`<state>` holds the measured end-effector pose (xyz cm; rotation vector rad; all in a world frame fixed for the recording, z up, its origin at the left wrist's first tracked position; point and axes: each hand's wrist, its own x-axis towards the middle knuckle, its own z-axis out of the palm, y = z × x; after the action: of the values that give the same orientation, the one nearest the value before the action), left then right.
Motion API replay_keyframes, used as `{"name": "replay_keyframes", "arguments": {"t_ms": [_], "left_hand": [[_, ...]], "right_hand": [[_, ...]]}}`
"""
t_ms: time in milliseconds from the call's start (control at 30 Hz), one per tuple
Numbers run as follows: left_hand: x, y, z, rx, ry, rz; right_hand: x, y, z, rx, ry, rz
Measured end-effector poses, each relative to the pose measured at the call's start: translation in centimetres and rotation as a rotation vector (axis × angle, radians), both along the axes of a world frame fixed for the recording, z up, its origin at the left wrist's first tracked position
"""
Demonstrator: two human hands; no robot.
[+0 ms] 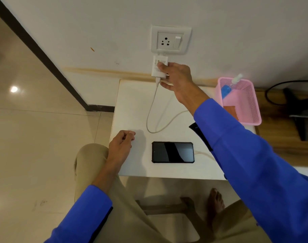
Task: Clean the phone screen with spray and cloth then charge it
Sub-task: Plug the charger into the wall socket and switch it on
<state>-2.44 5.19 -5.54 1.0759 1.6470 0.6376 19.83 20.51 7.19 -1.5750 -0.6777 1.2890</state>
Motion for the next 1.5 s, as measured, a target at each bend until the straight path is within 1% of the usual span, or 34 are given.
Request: {"name": "replay_keyframes", "arguments": {"t_ms": [333, 733, 933, 1167, 1300, 1500], "left_hand": [[0.0, 0.0, -0.2, -0.011, -0.032, 0.020], [0.4, 0.1, 0.0, -0.013, -0.018, 0.021], [0.3, 0.1, 0.1, -0.011, -0.008, 0.013], [0.4, 0.2, -0.2, -0.006, 0.000, 0.007], [0.4, 0.3, -0.4, -0.005, 0.013, 0.001], [0.2, 0.3, -0.6, -0.004, -0.008, 0.008]], "right_hand": [[0.7, 1.5, 0.3, -0.014, -0.076, -0.032], [1.4, 2.9, 1.2, -0.045, -0.062, -0.017], [1.1, 2.9, 1.4, -0.057, 0.000, -0.051], [1.7, 3.2, 2.8, -0.121, 0.055, -0.030], [1.4, 3.9, 3.5, -0.152, 0.115, -0.061], [1.6, 4.8, 5.3, -0.260, 0.151, -0.033]]}}
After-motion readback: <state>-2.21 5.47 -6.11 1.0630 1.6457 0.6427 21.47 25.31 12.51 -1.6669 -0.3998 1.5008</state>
